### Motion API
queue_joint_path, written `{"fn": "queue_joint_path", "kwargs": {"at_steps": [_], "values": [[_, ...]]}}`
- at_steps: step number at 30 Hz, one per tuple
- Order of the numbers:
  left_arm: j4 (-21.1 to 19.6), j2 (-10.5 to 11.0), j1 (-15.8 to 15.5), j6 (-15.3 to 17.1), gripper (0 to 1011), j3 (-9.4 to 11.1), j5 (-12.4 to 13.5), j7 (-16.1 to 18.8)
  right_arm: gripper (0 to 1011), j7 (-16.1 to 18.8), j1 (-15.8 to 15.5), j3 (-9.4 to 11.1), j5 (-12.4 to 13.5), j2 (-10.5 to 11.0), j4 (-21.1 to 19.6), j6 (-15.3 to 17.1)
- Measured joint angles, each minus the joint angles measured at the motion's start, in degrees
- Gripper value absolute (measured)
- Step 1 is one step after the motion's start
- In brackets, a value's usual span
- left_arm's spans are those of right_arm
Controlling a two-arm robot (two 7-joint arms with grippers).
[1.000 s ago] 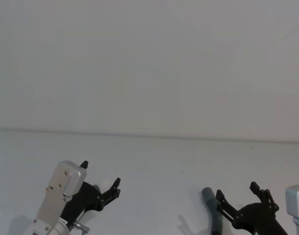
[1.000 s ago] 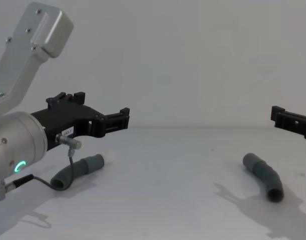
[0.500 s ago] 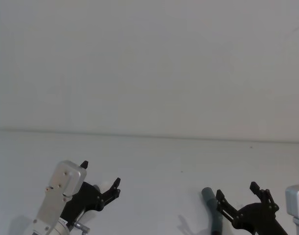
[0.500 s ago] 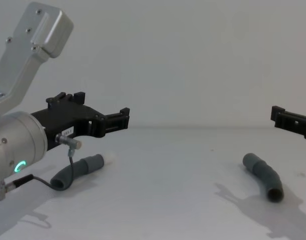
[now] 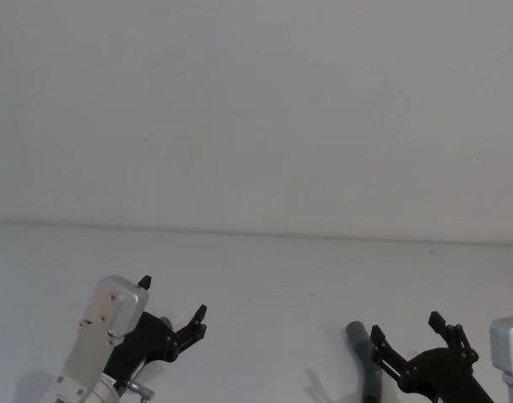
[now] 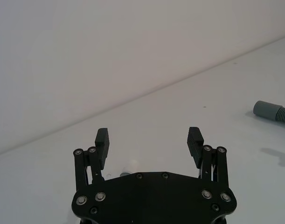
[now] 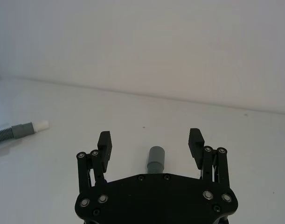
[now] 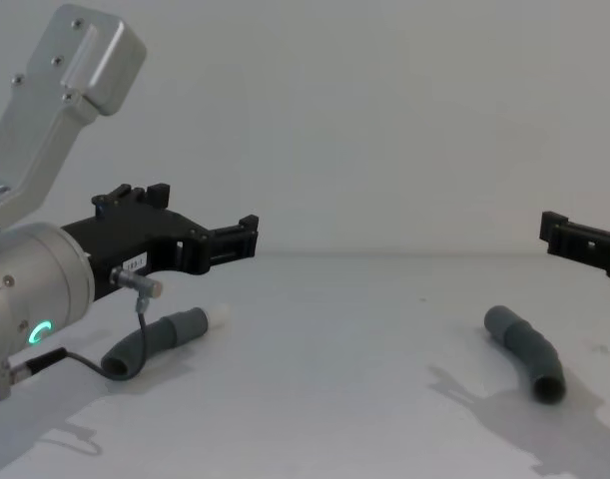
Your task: Use both hands to pick up one end of the pipe from the table, align the ends, and insert them.
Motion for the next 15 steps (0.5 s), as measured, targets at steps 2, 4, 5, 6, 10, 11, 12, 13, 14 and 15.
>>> {"fn": "queue_joint_path", "kwargs": {"at_steps": [2,4,5,6,10,11,12,13,14,15], "values": [[0.0,0.0,0.0,0.0,1001,0.0,0.0,0.0,1004,0.0,0.0,0.0,0.0,0.0,0.0,0.0],[0.0,0.0,0.0,0.0,1001,0.0,0.0,0.0,1004,0.0,0.0,0.0,0.0,0.0,0.0,0.0],[0.0,0.0,0.0,0.0,1001,0.0,0.0,0.0,1004,0.0,0.0,0.0,0.0,0.0,0.0,0.0],[0.0,0.0,0.0,0.0,1001,0.0,0.0,0.0,1004,0.0,0.0,0.0,0.0,0.0,0.0,0.0],[0.0,0.0,0.0,0.0,1001,0.0,0.0,0.0,1004,0.0,0.0,0.0,0.0,0.0,0.0,0.0],[0.0,0.0,0.0,0.0,1001,0.0,0.0,0.0,1004,0.0,0.0,0.0,0.0,0.0,0.0,0.0],[0.0,0.0,0.0,0.0,1001,0.0,0.0,0.0,1004,0.0,0.0,0.0,0.0,0.0,0.0,0.0],[0.0,0.0,0.0,0.0,1001,0.0,0.0,0.0,1004,0.0,0.0,0.0,0.0,0.0,0.0,0.0],[0.0,0.0,0.0,0.0,1001,0.0,0.0,0.0,1004,0.0,0.0,0.0,0.0,0.0,0.0,0.0],[0.0,0.0,0.0,0.0,1001,0.0,0.0,0.0,1004,0.0,0.0,0.0,0.0,0.0,0.0,0.0]]}}
